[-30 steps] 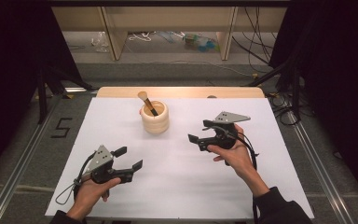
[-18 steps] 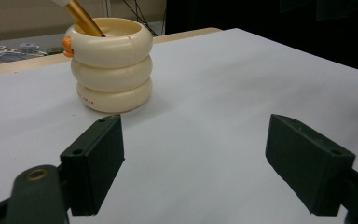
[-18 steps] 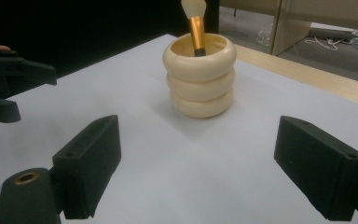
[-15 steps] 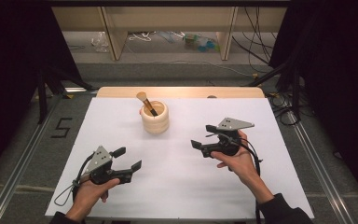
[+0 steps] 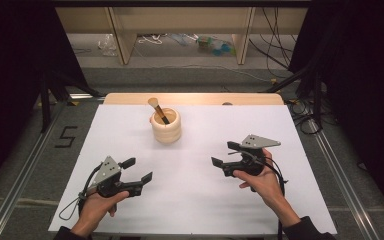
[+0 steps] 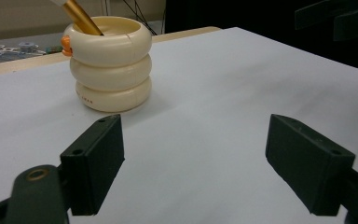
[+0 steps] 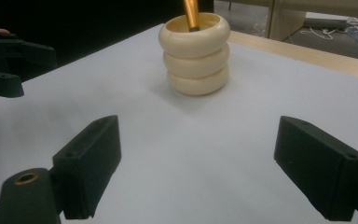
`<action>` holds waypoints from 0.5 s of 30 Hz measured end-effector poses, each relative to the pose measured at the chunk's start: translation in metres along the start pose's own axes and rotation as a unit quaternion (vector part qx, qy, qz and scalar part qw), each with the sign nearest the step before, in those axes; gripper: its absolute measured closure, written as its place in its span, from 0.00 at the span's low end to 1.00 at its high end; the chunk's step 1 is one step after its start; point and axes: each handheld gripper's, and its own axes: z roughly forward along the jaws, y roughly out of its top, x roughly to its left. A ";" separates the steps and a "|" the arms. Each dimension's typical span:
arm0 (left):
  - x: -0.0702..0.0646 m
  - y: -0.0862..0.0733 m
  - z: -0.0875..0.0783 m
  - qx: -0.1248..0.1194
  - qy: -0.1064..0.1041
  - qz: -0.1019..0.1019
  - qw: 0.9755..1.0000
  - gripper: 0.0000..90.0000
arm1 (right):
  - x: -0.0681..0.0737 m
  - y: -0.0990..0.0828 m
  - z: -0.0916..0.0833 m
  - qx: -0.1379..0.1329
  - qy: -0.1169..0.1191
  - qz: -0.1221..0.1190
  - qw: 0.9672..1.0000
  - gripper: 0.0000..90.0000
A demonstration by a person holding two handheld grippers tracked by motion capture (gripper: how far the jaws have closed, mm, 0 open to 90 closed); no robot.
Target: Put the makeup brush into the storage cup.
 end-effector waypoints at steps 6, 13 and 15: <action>0.002 0.000 -0.002 -0.002 0.003 0.006 1.000 0.21 | 0.001 -0.007 -0.006 0.002 -0.004 -0.002 1.000 0.18; 0.001 0.000 -0.001 0.000 0.002 0.008 1.000 0.21 | 0.006 -0.012 -0.012 -0.006 -0.001 -0.004 1.000 0.18; 0.001 0.000 -0.001 0.000 0.001 0.007 1.000 0.21 | 0.007 -0.014 -0.015 0.000 -0.003 -0.006 1.000 0.18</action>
